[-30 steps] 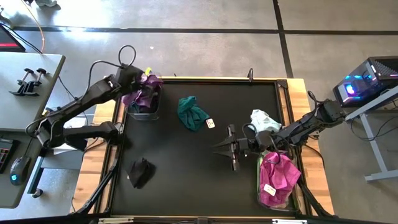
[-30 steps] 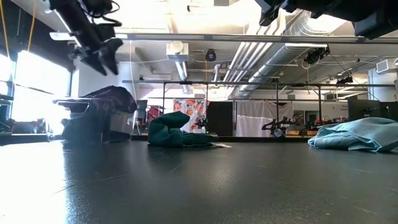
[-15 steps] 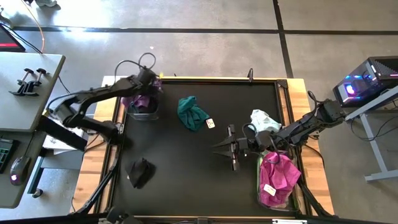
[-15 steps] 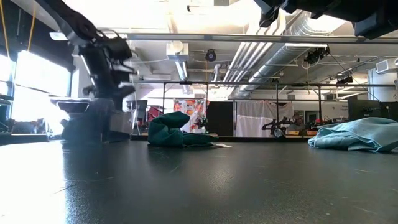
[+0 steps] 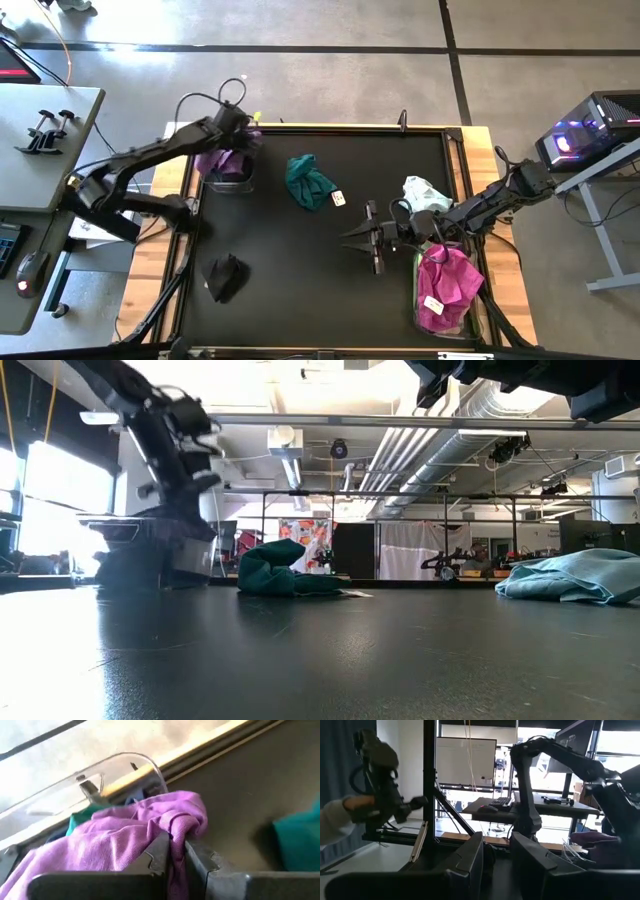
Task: Sort towels by color in basket
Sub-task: Put the purple towel into the top transparent bin
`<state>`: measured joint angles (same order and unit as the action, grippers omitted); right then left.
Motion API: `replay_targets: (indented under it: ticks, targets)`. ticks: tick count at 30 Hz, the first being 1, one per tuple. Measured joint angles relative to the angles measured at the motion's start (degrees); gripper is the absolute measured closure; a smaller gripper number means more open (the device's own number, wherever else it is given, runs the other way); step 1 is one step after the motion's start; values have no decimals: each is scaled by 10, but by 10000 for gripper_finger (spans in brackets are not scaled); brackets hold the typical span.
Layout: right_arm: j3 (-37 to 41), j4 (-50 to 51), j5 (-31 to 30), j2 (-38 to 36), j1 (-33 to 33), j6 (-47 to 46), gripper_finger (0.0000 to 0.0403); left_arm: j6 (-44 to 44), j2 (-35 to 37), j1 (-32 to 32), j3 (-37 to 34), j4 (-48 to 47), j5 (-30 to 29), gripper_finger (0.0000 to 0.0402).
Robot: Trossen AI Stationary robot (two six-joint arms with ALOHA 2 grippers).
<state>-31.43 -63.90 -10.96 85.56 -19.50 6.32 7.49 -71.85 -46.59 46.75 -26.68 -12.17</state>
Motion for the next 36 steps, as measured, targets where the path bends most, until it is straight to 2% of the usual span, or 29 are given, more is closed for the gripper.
replay_targets:
  ticks: [4, 6, 9, 11, 14, 17, 21, 25, 30, 36]
  targets:
    - [0, 0, 0, 0, 0, 0, 308, 33, 64, 17, 26, -112, -6, 372]
    - [0, 0, 0, 0, 0, 0, 308, 60, 92, 24, 33, -163, -39, 374]
    - [0, 0, 0, 0, 0, 0, 308, 90, 118, 29, 30, -201, -91, 380]
    - [0, 0, 0, 0, 0, 1, 308, 94, 122, 27, 20, -200, -97, 385]
    - [0, 0, 0, 0, 0, 1, 308, 94, 114, 26, -8, -166, -71, 392]
    - [0, 0, 0, 0, 0, 1, 308, 81, 95, 28, -49, -89, -36, 393]
    - [0, 2, 0, 0, 0, 1, 308, 69, 66, 29, -96, 64, -34, 389]
    - [0, 3, 0, 0, 0, 1, 308, 45, 37, 25, -105, 184, -33, 372]
    - [0, 3, 0, 0, 0, 1, 308, 29, 19, 10, -105, 252, 11, 321]
    - [0, 3, 3, 0, -1, 1, 308, 37, 22, -15, -96, 234, 38, 236]
